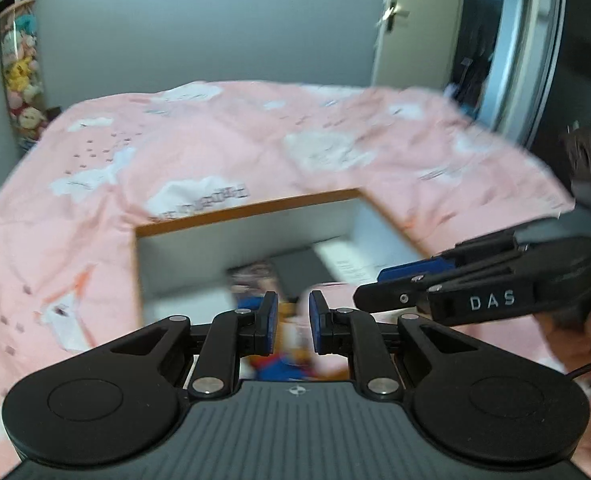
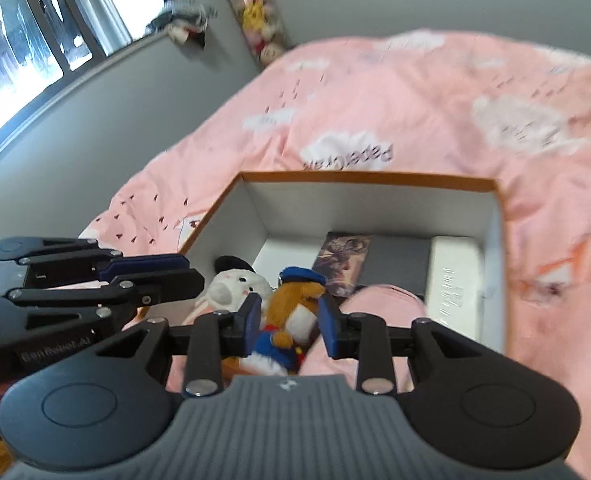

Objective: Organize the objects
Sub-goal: 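Grasp the orange crocheted ball with the right tool while the left tool grasps the yellow tape measure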

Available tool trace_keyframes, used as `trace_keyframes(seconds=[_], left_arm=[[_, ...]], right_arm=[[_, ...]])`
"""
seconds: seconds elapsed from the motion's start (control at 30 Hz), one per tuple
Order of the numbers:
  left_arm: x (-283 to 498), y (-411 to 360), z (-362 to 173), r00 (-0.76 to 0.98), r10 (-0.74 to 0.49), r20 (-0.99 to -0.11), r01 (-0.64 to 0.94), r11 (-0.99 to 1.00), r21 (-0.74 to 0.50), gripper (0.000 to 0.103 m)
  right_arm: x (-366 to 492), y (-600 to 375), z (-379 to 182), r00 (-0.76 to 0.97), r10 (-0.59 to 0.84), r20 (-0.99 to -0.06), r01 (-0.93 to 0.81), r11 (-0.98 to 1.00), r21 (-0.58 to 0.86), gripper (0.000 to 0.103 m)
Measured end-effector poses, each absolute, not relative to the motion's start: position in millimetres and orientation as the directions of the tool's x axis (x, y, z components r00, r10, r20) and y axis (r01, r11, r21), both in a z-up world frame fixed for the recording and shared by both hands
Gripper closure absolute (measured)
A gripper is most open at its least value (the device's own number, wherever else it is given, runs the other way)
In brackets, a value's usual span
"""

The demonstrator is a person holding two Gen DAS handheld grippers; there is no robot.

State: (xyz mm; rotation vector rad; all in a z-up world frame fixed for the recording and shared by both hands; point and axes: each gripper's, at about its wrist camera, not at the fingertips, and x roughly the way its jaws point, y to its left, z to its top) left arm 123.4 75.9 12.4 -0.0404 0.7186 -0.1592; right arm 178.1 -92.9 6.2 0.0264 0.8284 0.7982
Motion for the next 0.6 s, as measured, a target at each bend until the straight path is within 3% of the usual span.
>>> trace_keyframes(seconds=[0.23,0.4,0.6], left_arm=[[92,45,-11,0.691,-0.222,-0.688,0.169,0.975,-0.145,0.084],[81,35,-40,0.605,-0.211,-0.768,0.136,0.978,-0.161,0.084],[61,24,-54,0.565,-0.212,-0.798,0.134,0.977,-0.165,0.084]], right_arm=[[117,-155,1,0.49,0.525,-0.696,-0.496,0.824,0.273,0.065],[80,-181,-26,0.465,0.426,-0.776,-0.434,0.874,0.22,0.065],[49,-192,-55,0.415,0.343,-0.843,-0.407,0.898,0.166,0.059]])
